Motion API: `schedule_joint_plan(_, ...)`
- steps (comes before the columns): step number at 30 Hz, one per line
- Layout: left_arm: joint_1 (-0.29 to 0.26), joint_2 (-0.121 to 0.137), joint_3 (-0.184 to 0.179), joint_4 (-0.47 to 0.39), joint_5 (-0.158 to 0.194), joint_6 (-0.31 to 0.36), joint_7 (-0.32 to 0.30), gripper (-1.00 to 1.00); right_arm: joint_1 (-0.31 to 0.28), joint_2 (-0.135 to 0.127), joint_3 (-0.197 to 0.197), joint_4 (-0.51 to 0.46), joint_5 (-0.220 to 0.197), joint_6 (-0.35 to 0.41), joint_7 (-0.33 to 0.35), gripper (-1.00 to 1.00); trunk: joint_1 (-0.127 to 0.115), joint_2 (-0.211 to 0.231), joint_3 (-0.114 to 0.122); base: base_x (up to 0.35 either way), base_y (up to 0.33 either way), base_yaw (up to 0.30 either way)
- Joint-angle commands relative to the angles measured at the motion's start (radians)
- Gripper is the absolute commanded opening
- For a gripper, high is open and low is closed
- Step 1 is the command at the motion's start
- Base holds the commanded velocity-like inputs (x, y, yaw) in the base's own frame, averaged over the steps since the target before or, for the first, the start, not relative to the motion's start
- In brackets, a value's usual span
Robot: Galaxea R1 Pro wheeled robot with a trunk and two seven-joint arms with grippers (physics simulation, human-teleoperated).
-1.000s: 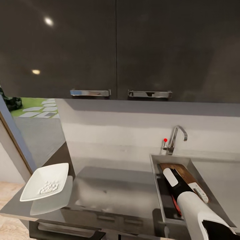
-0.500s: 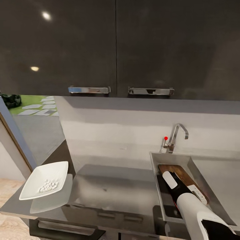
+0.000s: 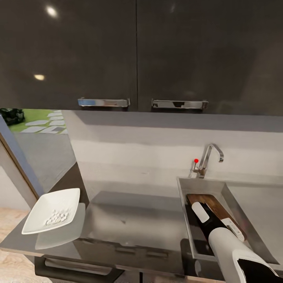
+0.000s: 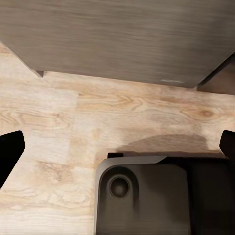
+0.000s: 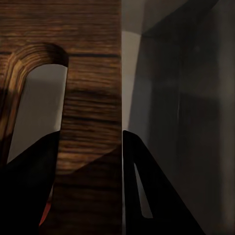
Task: In the kitchen, take the Vidalia onion out of the sink, dice it on the chopping board with the paring knife, put the diced onion into the bowl on the countertop, then place both the paring knife and the chopping board into the sink.
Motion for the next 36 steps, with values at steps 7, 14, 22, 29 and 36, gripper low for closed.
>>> schedule_joint_plan(7,0.000,0.002,-0.007,0.003,0.010,-0.002,0.008,1.00,-0.001,0.001,-0.003,-0.001,-0.002,-0.010,0.001,-1.00,0.001,-0.002,-0.013,0.034,-0.038,0.000)
schedule_joint_plan(14,0.000,0.002,-0.007,0.003,0.009,-0.002,0.008,1.00,-0.001,0.002,-0.002,-0.001,-0.003,-0.010,0.001,-1.00,0.001,-0.002,-0.025,0.058,-0.060,0.000)
schedule_joint_plan(22,0.000,0.002,-0.007,0.003,0.009,-0.002,0.008,1.00,-0.001,0.002,-0.002,-0.001,-0.003,-0.010,0.002,-1.00,0.001,-0.002,-0.037,0.001,-0.001,0.000)
schedule_joint_plan(29,0.000,0.002,-0.008,0.003,0.010,-0.002,0.008,1.00,-0.001,0.002,-0.002,-0.001,-0.004,-0.010,0.003,1.00,0.001,-0.002,-0.049,0.000,0.000,0.000)
schedule_joint_plan(36,0.000,0.002,-0.008,0.004,0.009,-0.002,0.008,1.00,-0.001,0.002,-0.003,-0.013,-0.006,-0.010,0.001,1.00,0.001,-0.002,-0.053,0.000,0.000,0.000)
